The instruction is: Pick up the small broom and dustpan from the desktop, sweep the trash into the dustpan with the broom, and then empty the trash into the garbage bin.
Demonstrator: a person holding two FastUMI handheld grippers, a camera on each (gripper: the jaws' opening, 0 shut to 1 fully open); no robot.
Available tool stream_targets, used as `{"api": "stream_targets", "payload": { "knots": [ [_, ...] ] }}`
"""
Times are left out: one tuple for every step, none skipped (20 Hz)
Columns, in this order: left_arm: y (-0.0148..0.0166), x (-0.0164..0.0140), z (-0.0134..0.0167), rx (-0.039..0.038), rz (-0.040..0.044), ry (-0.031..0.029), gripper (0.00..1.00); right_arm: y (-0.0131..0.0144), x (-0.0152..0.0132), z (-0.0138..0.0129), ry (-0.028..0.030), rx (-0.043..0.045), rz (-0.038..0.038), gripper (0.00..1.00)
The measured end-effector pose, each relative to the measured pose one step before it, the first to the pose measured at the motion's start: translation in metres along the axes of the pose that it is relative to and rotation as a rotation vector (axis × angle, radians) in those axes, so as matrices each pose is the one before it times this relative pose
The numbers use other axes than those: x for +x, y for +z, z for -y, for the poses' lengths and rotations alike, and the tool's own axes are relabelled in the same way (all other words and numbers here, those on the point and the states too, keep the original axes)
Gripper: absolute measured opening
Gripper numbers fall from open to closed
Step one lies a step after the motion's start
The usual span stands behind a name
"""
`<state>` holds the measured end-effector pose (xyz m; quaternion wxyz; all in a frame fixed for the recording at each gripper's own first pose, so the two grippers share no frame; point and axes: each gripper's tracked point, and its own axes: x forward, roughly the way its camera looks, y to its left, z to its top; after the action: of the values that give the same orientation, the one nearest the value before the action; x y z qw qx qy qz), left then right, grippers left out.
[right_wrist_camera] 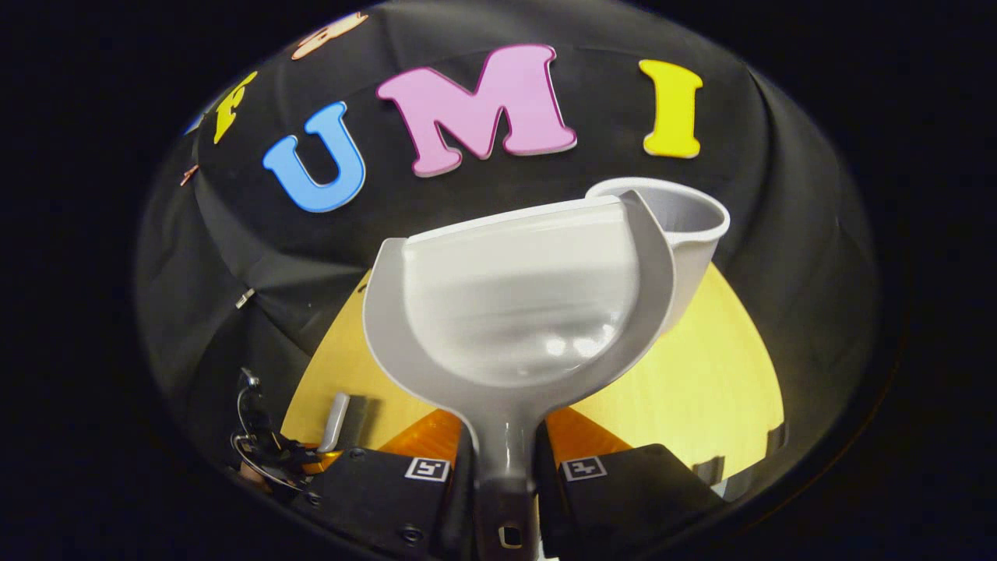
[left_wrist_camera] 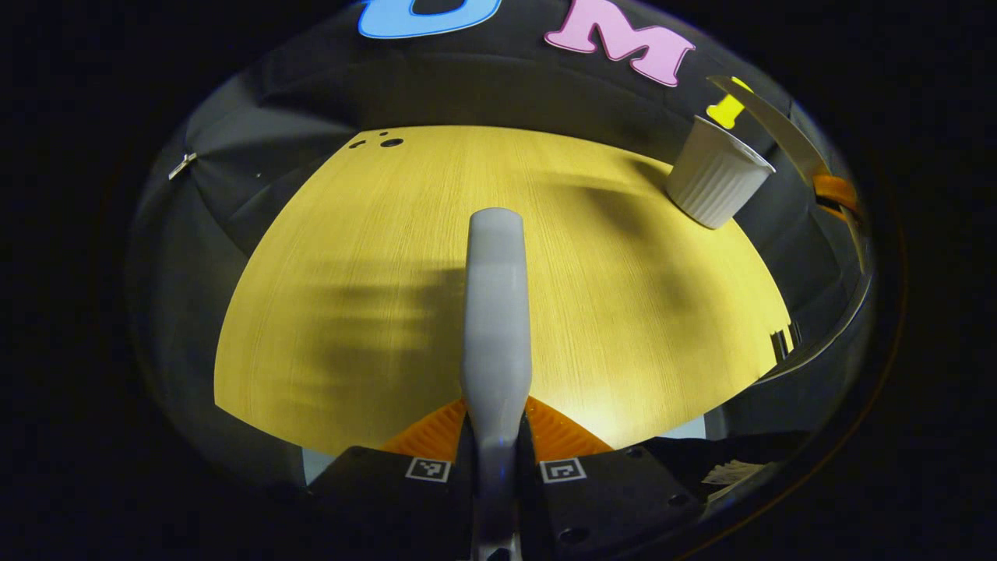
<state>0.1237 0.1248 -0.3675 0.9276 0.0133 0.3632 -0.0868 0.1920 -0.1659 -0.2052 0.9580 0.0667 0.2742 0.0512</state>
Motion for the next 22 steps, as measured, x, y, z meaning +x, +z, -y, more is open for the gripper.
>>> {"api": "stream_targets", "payload": {
  "knots": [
    [-0.00077,0.00195,0.00167,0.00967,-0.00838,-0.00518,0.28,0.0001,-0.00083,0.00258,0.0004,0.01392,-0.03175,0.37],
    [0.00085,0.00387,0.00096,0.01132,-0.00759,-0.00324,0.28,0.00063,0.00205,0.00183,-0.00271,0.01582,-0.03056,0.37],
    [0.00218,0.00354,-0.00026,0.01143,-0.00491,-0.00104,0.28,0.00241,0.0031,0.00113,-0.00444,0.00968,-0.02762,0.37],
    [0.00296,0.00469,0.00065,0.00769,-0.006,-0.00084,0.28,0.00226,0.00167,0.00094,-0.00379,0.00133,-0.02709,0.38],
    [0.00385,0.0046,0.00015,0.00388,-0.00506,-0.00123,0.27,0.00047,0.00125,0.00007,-0.00443,-0.00116,-0.028,0.37],
    [0.00324,0.0056,-0.00004,0.00359,-0.0056,0.00256,0.28,0.00166,0.00109,-0.00057,-0.00123,0.0016,-0.02906,0.37],
    [0.00288,0.00437,-0.00145,0.00537,-0.00669,0.0072,0.28,0.00151,0.00266,-0.00037,-0.00076,0.00332,-0.03449,0.37],
    [0.0048,0.005,-0.00072,0.00862,-0.00688,0.01053,0.28,0.00066,0.00452,0.00099,-0.00129,0.0029,-0.0285,0.37],
    [0.00521,0.00543,-0.00289,0.00683,-0.00054,0.01043,0.28,0.00407,0.00134,-0.00024,-0.00038,0.00046,-0.03011,0.37],
    [0.00504,0.00606,-0.00406,0.00547,-0.00307,0.01106,0.31,0.00322,0.00078,-0.00009,0.00035,-0.00066,-0.02434,0.37],
    [0.00505,0.00616,-0.00446,0.00103,-0.00682,0.01246,0.28,0.00098,-0.00082,-0.00055,0.00183,0.00117,-0.02779,0.37],
    [0.00096,0.0055,-0.00147,-0.00431,-0.008,0.00223,0.28,0.0022,0.00065,0.00053,0.00119,0.00254,-0.01924,0.37],
    [0.00226,0.00366,-0.00028,-0.00463,-0.00679,-0.00377,0.28,-0.00182,0.00348,0.0005,0.00221,0.00136,-0.01832,0.38],
    [0.00051,0.00402,-0.00192,-0.00178,-0.01079,0.00029,0.31,0.0019,0.00009,0.0012,-0.0009,0.00134,-0.01383,0.38],
    [0.0008,0.00428,-0.00235,0.00246,-0.00957,0.00221,0.28,-0.00075,-0.00083,0.00107,-0.00431,0.00255,-0.01193,0.37],
    [-0.00008,0.00277,-0.00224,0.00288,-0.01049,0.00511,0.28,0.00173,-0.00209,0.00065,-0.00232,0.00486,-0.00969,0.37],
    [-0.00035,0.00292,-0.00223,0.00131,-0.01093,0.00412,0.28,-0.00159,0.00691,-0.00041,-0.00121,0.00433,-0.00705,0.37],
    [-0.0005,0.00237,-0.00137,-0.00081,-0.01185,0.00098,0.28,-0.00073,0.00263,0.00122,-0.00096,0.00256,-0.00799,0.37],
    [0.00005,0.00145,-0.00074,-0.00223,-0.00786,0.00145,0.28,0.00037,0.00116,0.00122,-0.00385,0.00045,-0.00606,0.37],
    [0.00248,0.00069,0.00013,0.00402,0.00132,0.00148,0.24,-0.00038,0.00179,0.001,-0.004,-0.0012,-0.00645,0.37],
    [0.00203,0.00062,-0.00054,0.0123,-0.00281,0.00559,0.28,-0.0011,0.00167,-0.00048,-0.00345,-0.00062,-0.00731,0.37],
    [0.00079,0.00044,-0.00028,0.0145,-0.00281,0.00548,0.28,-0.00121,0.00253,0.00106,-0.00087,0.00063,-0.00821,0.37]
  ]
}}
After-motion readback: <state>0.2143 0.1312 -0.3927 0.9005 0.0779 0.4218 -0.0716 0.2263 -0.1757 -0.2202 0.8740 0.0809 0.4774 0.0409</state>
